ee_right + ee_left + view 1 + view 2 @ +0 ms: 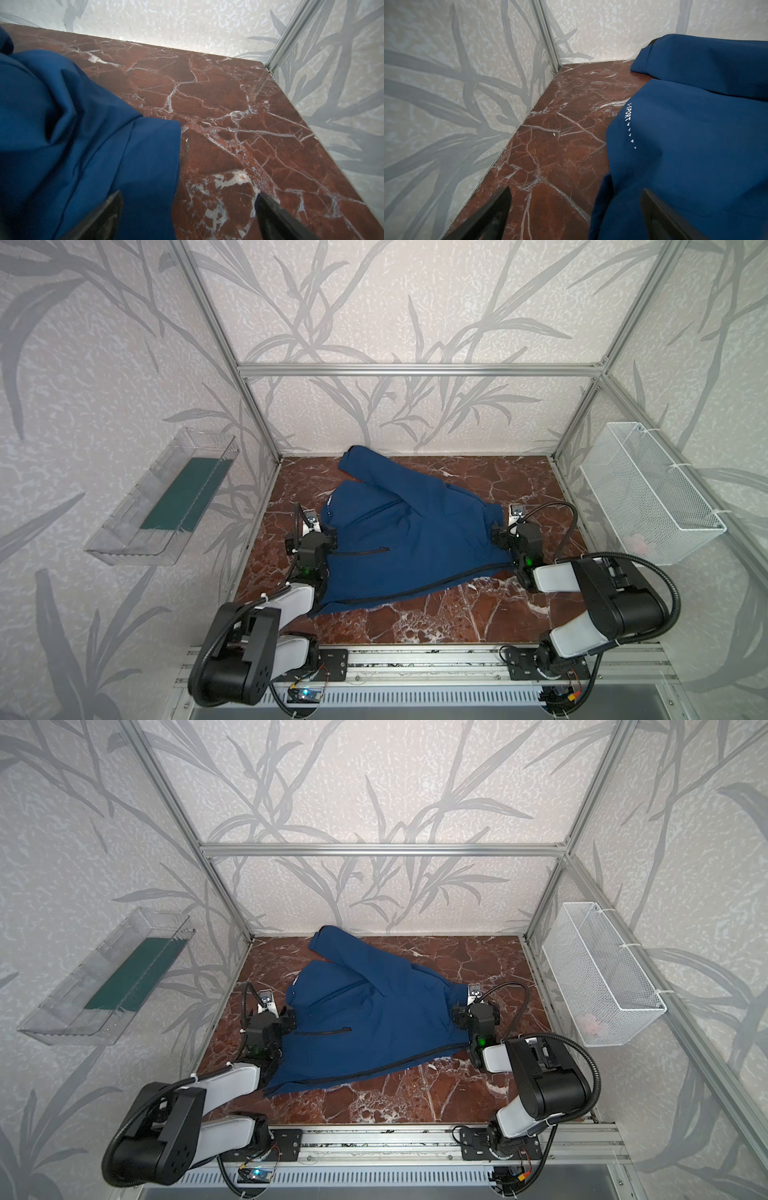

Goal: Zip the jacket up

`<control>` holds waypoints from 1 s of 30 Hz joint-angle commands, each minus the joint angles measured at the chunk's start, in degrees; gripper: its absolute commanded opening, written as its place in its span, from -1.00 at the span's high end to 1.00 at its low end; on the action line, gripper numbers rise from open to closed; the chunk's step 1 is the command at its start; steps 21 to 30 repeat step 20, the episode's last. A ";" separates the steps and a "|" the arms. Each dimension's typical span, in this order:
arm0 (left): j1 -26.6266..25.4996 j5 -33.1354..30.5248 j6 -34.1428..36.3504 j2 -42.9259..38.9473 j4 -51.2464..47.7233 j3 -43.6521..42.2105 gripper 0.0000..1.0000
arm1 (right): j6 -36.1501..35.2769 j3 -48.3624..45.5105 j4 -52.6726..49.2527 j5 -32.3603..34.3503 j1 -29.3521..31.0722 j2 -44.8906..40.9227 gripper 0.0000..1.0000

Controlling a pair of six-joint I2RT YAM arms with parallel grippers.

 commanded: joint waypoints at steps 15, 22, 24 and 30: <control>3.06 2.33 -3.50 14.76 12.06 5.86 -0.98 | 0.00 1.55 -0.88 -1.23 -0.71 -0.86 -0.98; 3.10 2.34 -3.35 15.01 12.72 5.74 -0.98 | 0.17 1.47 -0.60 -2.09 -1.08 -0.86 -0.98; 3.10 2.34 -3.35 15.01 12.72 5.74 -0.98 | 0.17 1.47 -0.60 -2.09 -1.08 -0.86 -0.98; 3.10 2.34 -3.35 15.01 12.72 5.74 -0.98 | 0.17 1.47 -0.60 -2.09 -1.08 -0.86 -0.98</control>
